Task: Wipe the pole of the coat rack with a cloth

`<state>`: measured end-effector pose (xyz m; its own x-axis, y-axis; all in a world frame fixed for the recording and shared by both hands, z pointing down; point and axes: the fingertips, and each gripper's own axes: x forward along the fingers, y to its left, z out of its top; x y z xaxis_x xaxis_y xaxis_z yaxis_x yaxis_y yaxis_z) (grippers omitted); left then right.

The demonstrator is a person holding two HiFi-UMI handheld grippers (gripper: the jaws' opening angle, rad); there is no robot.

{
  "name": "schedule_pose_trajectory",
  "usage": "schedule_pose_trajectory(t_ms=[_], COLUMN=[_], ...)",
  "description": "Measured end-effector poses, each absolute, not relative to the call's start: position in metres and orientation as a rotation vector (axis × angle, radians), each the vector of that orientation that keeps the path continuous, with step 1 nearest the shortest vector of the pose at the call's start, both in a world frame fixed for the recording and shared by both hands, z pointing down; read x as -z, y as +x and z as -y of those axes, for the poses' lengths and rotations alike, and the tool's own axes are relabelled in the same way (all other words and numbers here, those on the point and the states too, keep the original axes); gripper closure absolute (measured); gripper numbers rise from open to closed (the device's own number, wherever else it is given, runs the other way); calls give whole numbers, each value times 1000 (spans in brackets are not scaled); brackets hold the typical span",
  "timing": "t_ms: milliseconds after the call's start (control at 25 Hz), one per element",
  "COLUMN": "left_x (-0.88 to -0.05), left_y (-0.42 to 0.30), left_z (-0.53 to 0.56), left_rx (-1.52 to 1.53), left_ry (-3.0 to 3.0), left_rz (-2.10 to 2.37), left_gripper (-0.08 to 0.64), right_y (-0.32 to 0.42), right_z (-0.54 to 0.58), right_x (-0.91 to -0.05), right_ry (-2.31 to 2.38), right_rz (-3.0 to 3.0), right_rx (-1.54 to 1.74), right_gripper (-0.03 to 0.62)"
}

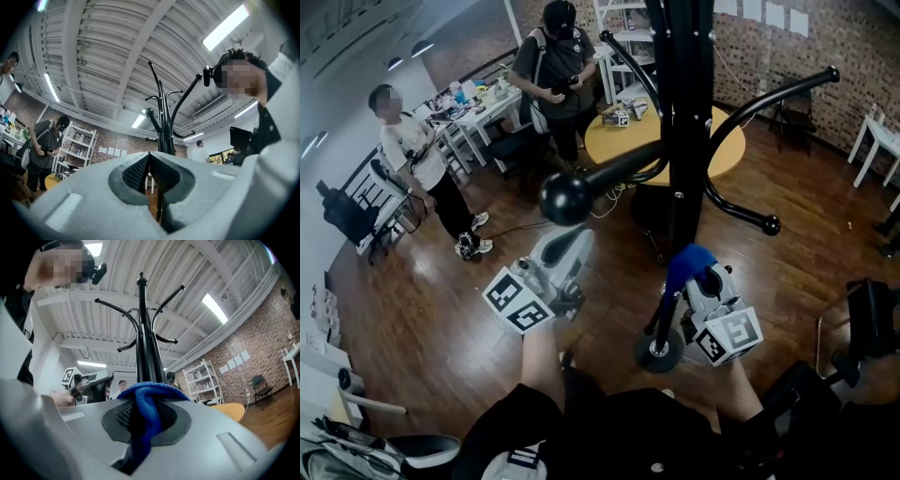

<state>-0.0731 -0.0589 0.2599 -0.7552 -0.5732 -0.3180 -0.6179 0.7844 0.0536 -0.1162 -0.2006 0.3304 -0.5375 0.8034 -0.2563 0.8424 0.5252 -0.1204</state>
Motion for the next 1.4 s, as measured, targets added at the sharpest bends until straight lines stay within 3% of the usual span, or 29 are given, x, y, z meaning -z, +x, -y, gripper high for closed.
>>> schedule_pose_trajectory(t_ms=[280, 560, 1400], left_x=[-270, -260, -267], left_y=[-107, -108, -205], left_z=[-15, -100, -24], left_rx=[-255, -336, -347], left_ry=[-1177, -1676, -2220], left_rz=[-2582, -2365, -1945], left_gripper=[560, 560, 560], right_y=[-135, -90, -101], right_z=[164, 94, 89], right_x=[-264, -211, -223], right_ry=[1076, 474, -85], right_rz=[-2592, -2717, -2806], right_rx=[319, 152, -68], right_gripper=[569, 569, 569])
